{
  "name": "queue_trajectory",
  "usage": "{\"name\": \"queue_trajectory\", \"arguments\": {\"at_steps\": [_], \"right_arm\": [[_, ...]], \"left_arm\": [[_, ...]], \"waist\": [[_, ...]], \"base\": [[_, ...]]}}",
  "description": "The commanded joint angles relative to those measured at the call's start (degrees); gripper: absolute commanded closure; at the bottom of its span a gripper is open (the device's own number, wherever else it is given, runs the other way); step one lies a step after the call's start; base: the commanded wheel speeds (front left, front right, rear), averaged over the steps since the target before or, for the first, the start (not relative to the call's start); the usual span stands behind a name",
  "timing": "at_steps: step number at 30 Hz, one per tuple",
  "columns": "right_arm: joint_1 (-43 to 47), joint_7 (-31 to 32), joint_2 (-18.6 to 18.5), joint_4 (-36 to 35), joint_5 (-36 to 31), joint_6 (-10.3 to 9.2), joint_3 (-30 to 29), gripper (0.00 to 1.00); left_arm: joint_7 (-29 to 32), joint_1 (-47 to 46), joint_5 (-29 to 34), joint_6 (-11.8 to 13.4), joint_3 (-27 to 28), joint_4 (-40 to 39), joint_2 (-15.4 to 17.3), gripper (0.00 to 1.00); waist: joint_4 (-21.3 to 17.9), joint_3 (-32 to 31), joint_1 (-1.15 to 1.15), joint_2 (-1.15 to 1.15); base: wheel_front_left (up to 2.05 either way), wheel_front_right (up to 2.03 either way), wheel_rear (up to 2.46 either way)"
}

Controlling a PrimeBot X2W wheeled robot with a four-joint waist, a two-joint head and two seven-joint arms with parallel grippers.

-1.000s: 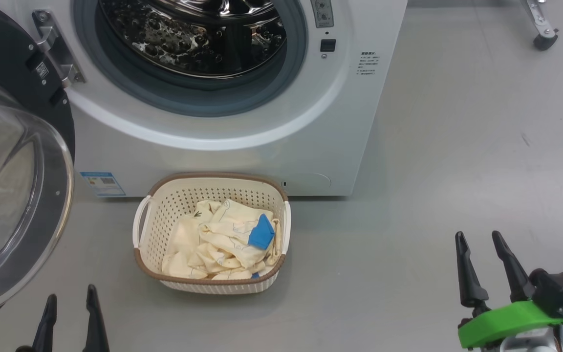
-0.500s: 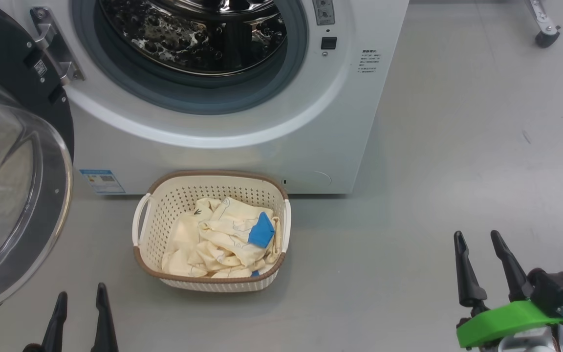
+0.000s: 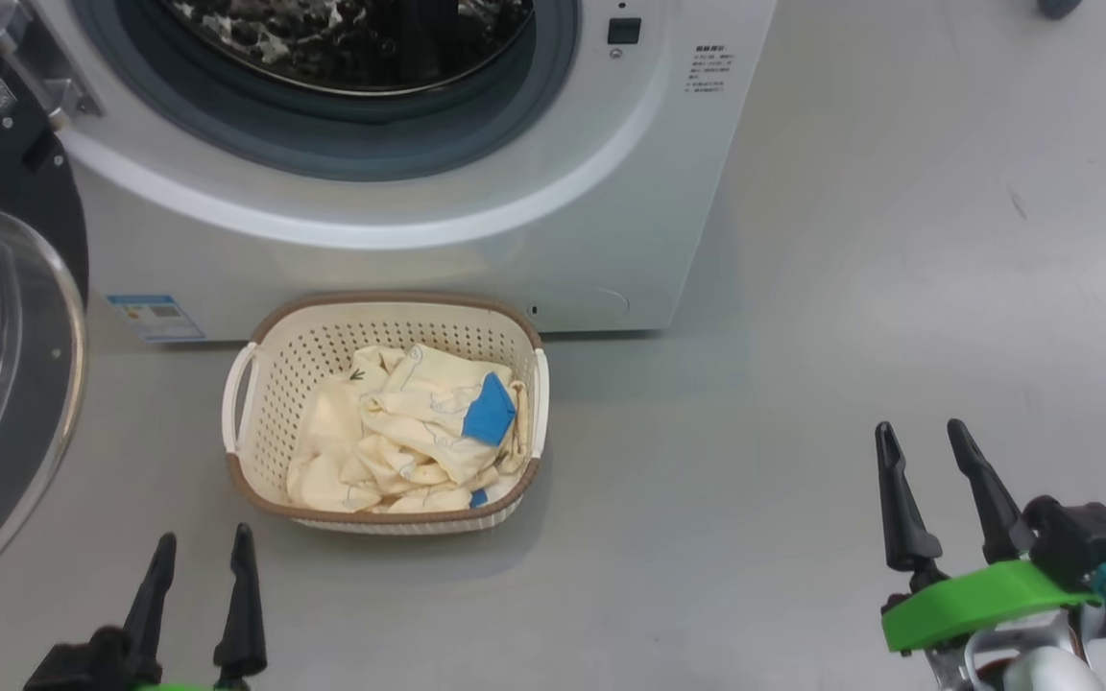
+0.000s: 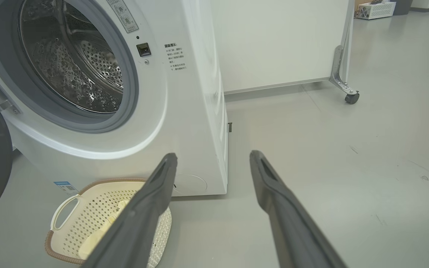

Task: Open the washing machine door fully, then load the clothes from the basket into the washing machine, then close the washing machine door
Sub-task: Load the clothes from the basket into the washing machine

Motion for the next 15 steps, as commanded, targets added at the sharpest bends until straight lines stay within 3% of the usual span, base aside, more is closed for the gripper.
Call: {"name": "queue_trajectory", "arguments": {"at_steps": [1, 15], "right_arm": [[-2.8, -0.5, -0.7, -2.0, 0.6, 0.25, 1.4, 0.0], [-11.0, -0.5, -0.7, -2.5, 3.8, 0.25, 5.0, 0.0]], "left_arm": [[-0.4, -3.2, 0.3, 0.0, 1.3, -1.1, 1.1, 0.0], [-0.4, -24.5, -1.0, 0.0, -10.8, 14.7, 6.6, 0.0]], "waist": [[-0.8, 2.2, 0.0, 0.0], [-4.6, 18.0, 0.0, 0.0]], "base": [[0.0, 0.0, 0.0], [0.0, 0.0, 0.0]]}}
